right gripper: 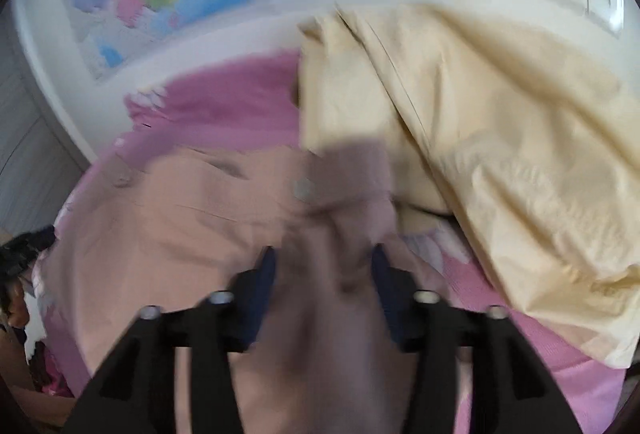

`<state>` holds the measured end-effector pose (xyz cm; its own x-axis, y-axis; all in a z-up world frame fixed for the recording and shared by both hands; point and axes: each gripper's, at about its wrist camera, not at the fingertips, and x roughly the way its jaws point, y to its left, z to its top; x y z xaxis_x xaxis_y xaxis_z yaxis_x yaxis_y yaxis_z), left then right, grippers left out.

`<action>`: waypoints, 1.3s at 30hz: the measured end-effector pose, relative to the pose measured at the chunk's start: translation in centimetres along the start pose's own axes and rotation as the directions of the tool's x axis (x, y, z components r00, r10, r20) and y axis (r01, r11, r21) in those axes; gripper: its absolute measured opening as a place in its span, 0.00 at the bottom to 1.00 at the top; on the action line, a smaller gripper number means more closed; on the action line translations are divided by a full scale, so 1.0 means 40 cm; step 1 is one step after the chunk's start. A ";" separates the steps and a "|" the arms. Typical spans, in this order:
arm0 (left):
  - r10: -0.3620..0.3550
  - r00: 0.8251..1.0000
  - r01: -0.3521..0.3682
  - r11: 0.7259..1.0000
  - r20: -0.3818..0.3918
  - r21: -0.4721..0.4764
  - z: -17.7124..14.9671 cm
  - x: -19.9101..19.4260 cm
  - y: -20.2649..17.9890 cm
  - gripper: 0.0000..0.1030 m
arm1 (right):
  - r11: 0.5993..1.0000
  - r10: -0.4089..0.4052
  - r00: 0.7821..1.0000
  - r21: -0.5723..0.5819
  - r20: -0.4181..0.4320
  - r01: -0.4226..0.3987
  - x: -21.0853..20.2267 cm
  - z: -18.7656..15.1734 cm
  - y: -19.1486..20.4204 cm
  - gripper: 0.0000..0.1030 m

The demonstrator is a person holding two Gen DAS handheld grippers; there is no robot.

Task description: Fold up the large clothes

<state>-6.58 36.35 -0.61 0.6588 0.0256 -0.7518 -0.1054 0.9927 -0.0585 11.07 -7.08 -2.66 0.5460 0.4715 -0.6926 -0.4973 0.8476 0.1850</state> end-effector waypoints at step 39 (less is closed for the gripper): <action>0.065 0.997 -0.072 0.977 0.044 0.200 -0.105 -0.009 0.009 0.41 | 0.878 0.187 0.961 -0.403 -0.206 -0.257 0.056 -0.173 0.285 0.30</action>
<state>-9.96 36.19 -3.12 0.6825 0.0952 -0.7246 -0.0020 0.9917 0.1284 1.95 1.93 -6.93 0.2927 0.5611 -0.7743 -0.8488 0.5254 0.0598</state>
